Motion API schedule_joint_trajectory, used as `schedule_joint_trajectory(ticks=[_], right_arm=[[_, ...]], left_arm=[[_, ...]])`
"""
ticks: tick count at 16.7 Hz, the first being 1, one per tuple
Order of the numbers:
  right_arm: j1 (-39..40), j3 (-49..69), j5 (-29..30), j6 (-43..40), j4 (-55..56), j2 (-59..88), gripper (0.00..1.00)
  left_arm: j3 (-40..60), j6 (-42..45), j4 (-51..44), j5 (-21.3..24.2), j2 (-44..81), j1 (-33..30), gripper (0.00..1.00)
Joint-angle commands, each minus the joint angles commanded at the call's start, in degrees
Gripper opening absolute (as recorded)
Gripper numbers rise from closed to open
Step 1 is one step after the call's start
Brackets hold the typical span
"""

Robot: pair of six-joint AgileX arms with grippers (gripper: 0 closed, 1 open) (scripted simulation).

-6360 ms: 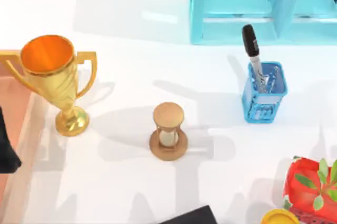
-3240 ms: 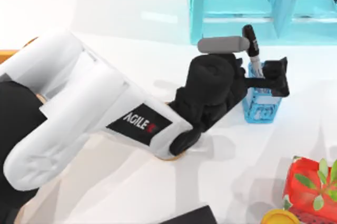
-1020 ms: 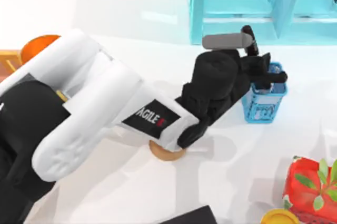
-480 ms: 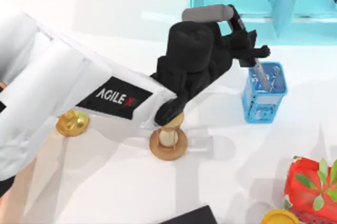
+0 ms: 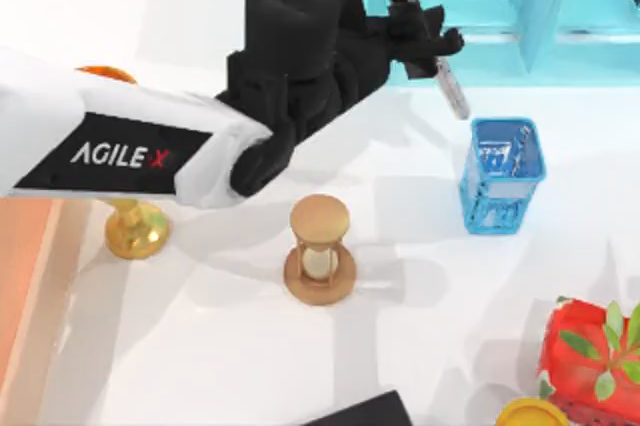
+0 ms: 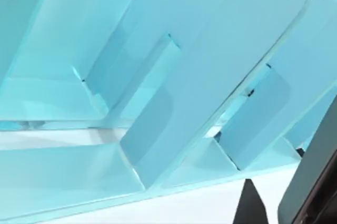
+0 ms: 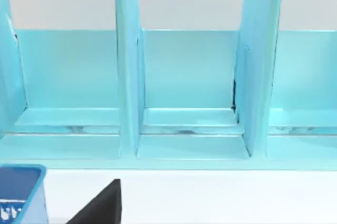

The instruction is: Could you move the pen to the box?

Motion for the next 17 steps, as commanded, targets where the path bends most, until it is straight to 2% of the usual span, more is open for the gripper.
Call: schedule_joint_trajectory(ticks=[10, 17], right_arm=[[0.0, 0.0, 0.0, 0.0, 0.0, 0.0, 1.0], [0.0, 0.0, 0.0, 0.0, 0.0, 0.0, 1.0]], left_arm=[[-6.1, 1.07, -8.56, 6.48, -14.24, 6.68, 0.0], [-6.18, 1.29, -8.55, 7.28, -14.23, 7.25, 0.0]])
